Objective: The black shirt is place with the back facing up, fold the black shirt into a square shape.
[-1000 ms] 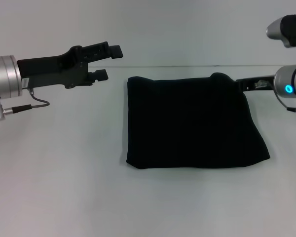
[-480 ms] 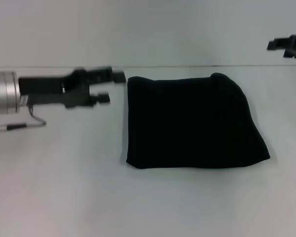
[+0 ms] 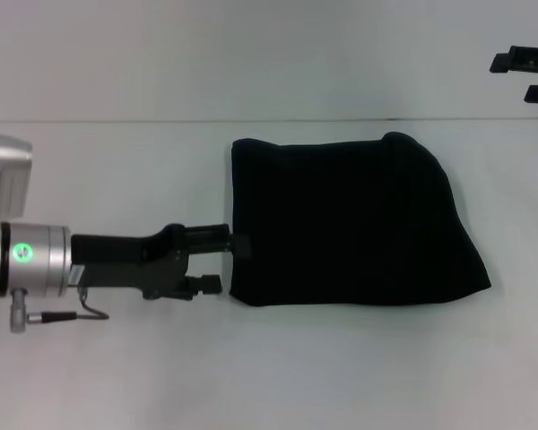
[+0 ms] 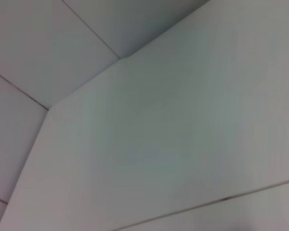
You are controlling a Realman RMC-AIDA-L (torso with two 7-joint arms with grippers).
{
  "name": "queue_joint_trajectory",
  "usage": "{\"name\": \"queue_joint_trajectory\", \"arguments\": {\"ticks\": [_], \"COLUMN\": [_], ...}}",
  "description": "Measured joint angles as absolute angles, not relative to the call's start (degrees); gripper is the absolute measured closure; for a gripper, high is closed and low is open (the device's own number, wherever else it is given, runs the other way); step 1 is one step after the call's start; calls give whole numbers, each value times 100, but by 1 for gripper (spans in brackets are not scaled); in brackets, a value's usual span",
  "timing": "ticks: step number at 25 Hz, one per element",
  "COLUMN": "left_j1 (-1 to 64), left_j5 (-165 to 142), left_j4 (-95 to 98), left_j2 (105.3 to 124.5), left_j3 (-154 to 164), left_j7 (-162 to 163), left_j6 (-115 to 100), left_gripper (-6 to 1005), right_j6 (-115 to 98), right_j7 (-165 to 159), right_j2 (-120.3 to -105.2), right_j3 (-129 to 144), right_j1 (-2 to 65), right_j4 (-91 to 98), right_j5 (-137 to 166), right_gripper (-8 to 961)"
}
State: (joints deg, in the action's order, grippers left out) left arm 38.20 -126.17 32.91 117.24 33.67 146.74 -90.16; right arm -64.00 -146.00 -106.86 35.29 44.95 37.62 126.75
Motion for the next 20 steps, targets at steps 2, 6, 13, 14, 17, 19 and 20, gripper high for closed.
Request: {"name": "queue_joint_trajectory", "arguments": {"ticks": [2, 6, 13, 14, 17, 19, 20], "left_j1": [3722, 3668, 3692, 3704, 3741, 3766, 3778], "left_j5": [-12618, -12621, -12629, -12629, -12630, -12630, -12630], "left_j4": [3141, 3074, 2758, 2727, 2622, 2577, 2557], "left_j2": [11767, 11789, 11798, 11799, 11817, 11844, 11858], "left_j3": [3370, 3390, 3501, 3535, 3655, 3716, 3757], "left_j7": [14679, 14665, 14622, 14620, 14618, 14617, 14618], "left_j6": [-8759, -8552, -7981, -7912, -7686, -7524, -7434], "left_gripper": [70, 86, 303, 325, 390, 434, 456], "right_j6": [-6404, -6408, -6415, -6415, -6416, -6416, -6417], "right_j7": [-14608, -14612, -14605, -14603, -14592, -14581, -14577], "right_j2": [-10685, -10704, -10721, -10723, -10727, -10730, -10733], "right_j3": [3543, 3551, 3549, 3548, 3531, 3511, 3509], "right_j1": [4507, 4514, 4504, 4499, 4486, 4482, 4483], "right_j4": [3739, 3722, 3718, 3718, 3717, 3718, 3717], "right_j5": [12683, 12683, 12668, 12667, 12664, 12663, 12662], "right_gripper": [90, 28, 28, 28, 28, 28, 28]}}
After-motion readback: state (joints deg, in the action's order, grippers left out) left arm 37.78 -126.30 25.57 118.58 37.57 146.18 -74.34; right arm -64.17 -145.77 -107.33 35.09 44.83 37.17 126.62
